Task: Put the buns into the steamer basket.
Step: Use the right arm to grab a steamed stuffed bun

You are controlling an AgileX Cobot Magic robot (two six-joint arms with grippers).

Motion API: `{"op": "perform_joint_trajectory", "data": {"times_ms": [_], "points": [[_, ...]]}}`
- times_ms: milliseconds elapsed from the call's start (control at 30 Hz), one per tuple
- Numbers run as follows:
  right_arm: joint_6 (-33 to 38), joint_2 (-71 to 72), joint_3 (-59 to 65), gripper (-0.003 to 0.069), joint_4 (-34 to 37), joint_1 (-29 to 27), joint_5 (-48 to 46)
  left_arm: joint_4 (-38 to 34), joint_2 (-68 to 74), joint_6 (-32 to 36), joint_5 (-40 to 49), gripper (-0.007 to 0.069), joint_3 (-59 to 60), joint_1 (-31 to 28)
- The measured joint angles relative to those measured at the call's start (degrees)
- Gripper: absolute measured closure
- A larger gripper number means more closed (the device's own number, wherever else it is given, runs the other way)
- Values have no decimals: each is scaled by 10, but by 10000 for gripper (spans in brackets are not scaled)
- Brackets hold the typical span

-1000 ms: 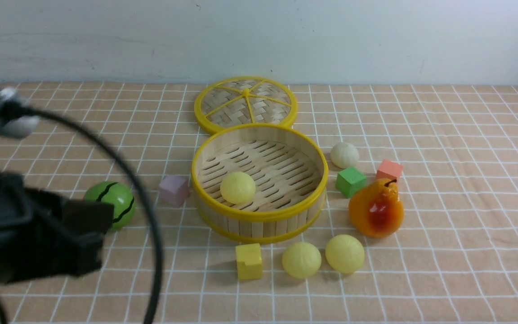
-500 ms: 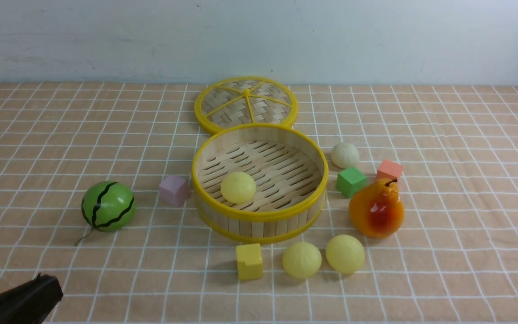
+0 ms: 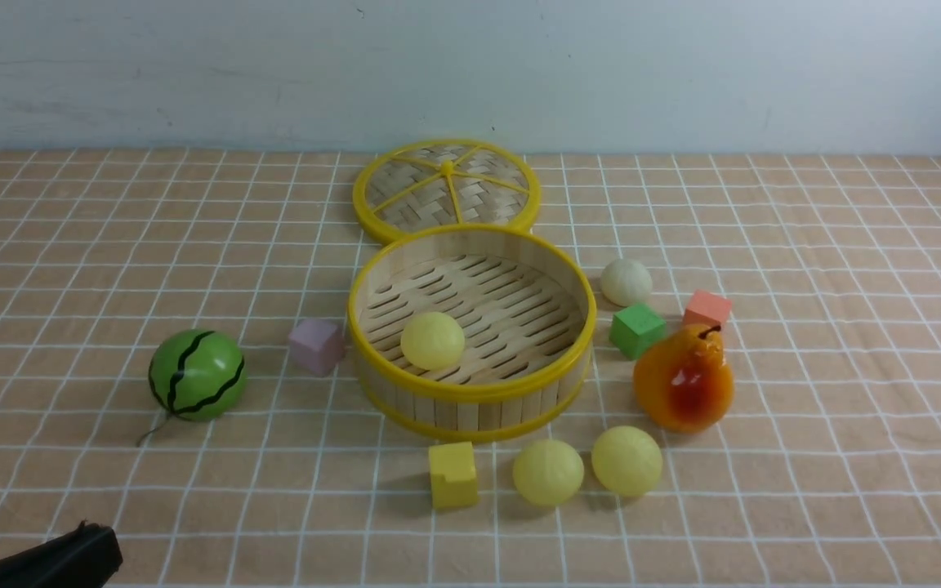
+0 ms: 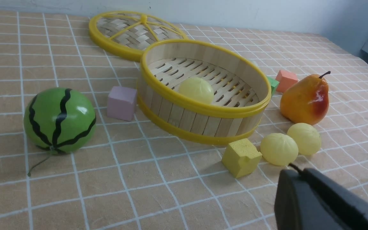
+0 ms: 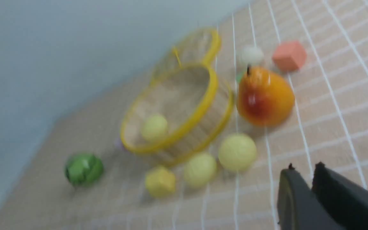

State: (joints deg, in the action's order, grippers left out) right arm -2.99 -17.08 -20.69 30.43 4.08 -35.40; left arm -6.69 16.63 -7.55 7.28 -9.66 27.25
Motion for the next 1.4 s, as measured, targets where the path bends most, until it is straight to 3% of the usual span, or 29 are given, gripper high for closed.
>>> {"op": "perform_joint_trajectory", "data": {"times_ms": [100,233,367,500,533,600,700,800,933,1067,1400], "points": [[78,-172,-136,664,-52,2,-174,0,0,0,0,638,0,0],[97,-324,-213,662,-88,5,-233,0,0,0,1,638,0,0],[98,-434,-259,662,-97,48,-224,0,0,0,1,638,0,0],[77,-502,-287,662,-111,130,-184,0,0,0,1,638,0,0],[54,-540,-305,660,-130,180,-163,0,0,0,1,638,0,0],[30,-586,-330,655,-157,227,-146,0,0,0,1,638,0,0],[-20,-672,-386,615,-223,303,-124,0,0,0,1,637,0,0],[-53,-738,-436,554,-261,332,-102,0,0,0,1,637,0,0],[-70,-810,-495,427,-282,340,-72,0,0,0,1,637,0,0],[-72,-860,-533,345,-284,340,-54,0,0,0,1,637,0,0],[-86,-944,-574,339,-293,317,-29,0,0,0,1,630,0,0]]}}
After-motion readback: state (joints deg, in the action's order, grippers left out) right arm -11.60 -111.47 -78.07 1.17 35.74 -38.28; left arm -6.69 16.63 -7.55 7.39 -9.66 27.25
